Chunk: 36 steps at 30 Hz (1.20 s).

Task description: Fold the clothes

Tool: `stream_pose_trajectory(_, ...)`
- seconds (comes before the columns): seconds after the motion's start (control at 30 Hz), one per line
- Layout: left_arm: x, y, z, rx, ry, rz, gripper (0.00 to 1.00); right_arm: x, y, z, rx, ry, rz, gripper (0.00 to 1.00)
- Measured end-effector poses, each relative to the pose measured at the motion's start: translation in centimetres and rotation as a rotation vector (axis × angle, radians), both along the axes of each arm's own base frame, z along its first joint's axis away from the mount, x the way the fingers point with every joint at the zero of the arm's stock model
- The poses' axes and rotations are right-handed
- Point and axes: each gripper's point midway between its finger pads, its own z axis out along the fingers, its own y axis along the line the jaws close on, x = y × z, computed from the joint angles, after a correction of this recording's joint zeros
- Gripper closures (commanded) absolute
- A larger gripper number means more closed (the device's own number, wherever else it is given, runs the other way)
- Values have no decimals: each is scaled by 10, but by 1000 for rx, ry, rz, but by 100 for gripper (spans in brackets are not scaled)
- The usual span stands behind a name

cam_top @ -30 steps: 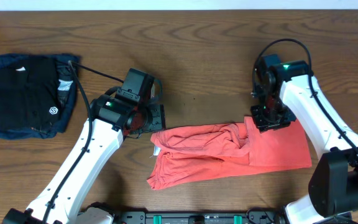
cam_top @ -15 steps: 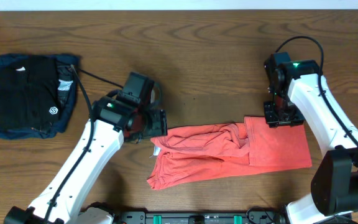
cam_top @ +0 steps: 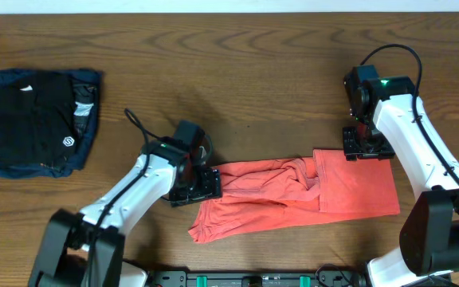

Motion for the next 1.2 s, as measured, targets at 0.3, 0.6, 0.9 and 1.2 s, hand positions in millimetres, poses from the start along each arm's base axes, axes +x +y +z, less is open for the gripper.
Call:
stream_pose_trajectory(0.3,-1,-40,-16,-96,37,-45,81,0,0,0,0,0,0,51)
stream_pose_trajectory(0.6,18,-13,-18,-59,45,20,94,0,0,0,0,1,0,51)
stream_pose_trajectory(0.9,139,90,31,147,-266,208,94,1,-10,0,-2,-8,-33,50)
stream_pose_trajectory(1.2,166,108,73,261,-360,156,94,0,-24,0,-7,-7,-80,50)
